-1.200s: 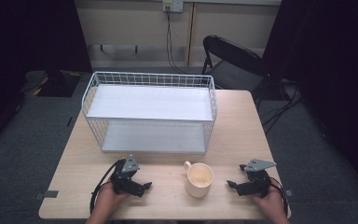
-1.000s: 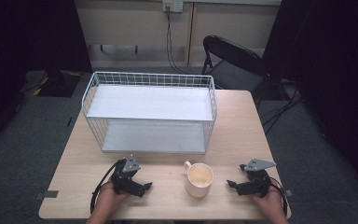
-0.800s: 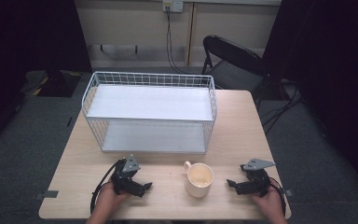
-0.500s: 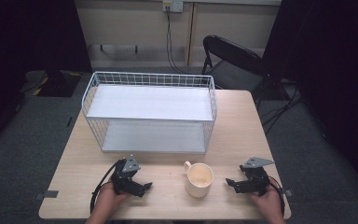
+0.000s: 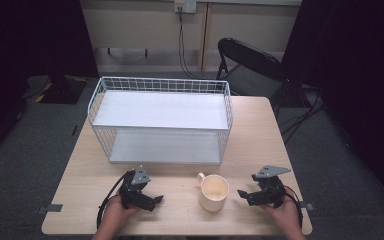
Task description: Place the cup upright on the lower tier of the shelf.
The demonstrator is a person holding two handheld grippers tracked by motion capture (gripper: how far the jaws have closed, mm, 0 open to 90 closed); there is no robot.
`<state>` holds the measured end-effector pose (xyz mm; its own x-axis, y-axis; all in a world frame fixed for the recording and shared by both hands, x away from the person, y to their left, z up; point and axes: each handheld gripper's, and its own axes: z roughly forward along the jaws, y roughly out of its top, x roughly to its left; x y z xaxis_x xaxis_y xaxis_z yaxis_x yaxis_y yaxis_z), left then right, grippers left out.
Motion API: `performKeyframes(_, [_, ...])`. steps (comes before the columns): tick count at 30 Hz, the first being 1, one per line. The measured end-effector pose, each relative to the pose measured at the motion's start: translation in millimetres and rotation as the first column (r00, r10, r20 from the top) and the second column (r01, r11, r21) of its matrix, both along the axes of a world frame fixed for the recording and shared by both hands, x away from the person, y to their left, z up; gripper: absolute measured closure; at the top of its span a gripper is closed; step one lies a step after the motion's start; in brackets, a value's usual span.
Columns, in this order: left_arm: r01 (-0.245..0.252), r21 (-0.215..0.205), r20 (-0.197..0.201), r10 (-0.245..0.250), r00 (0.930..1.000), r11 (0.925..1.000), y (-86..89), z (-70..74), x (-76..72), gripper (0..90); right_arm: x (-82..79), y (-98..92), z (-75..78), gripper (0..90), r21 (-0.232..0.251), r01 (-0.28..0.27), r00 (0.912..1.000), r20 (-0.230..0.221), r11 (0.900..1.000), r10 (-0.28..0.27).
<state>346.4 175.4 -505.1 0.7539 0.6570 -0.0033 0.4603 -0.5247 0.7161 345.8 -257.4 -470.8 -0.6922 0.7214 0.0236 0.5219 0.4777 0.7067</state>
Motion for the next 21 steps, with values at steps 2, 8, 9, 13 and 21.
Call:
performKeyframes(2, [0.000, 0.000, 0.000, 0.000, 1.0000, 1.0000, 0.0, 0.0, 0.0, 0.0, -0.1, 1.7, 3.0, 16.9, 0.005, -0.006, 1.0000, -0.001, 1.000, 0.006])
performKeyframes(8, [0.000, 0.000, 0.000, 0.000, 1.0000, 1.0000, 0.0, 0.0, 0.0, 0.0, 0.2, 6.0, 15.2, 16.9, 0.013, -0.019, 0.9998, 0.011, 1.000, 0.019])
performKeyframes(9, [0.000, 0.000, 0.000, 0.000, 1.0000, 1.0000, 0.0, 0.0, 0.0, 0.0, 0.3, 6.4, 16.6, 16.9, 0.015, -0.024, 0.9996, 0.012, 1.000, 0.024])
performKeyframes(13, [0.000, 0.000, 0.000, 0.000, 1.0000, 1.0000, 0.0, 0.0, 0.0, 0.0, 0.0, 9.6, 24.6, 16.9, 0.016, -0.034, 0.9993, 0.017, 0.999, 0.034])
performKeyframes(21, [0.000, 0.000, 0.000, 0.000, 1.0000, 1.0000, 0.0, 0.0, 0.0, 0.0, 0.7, 17.0, 38.0, 16.9, 0.034, -0.052, 0.9984, 0.025, 0.998, 0.051])
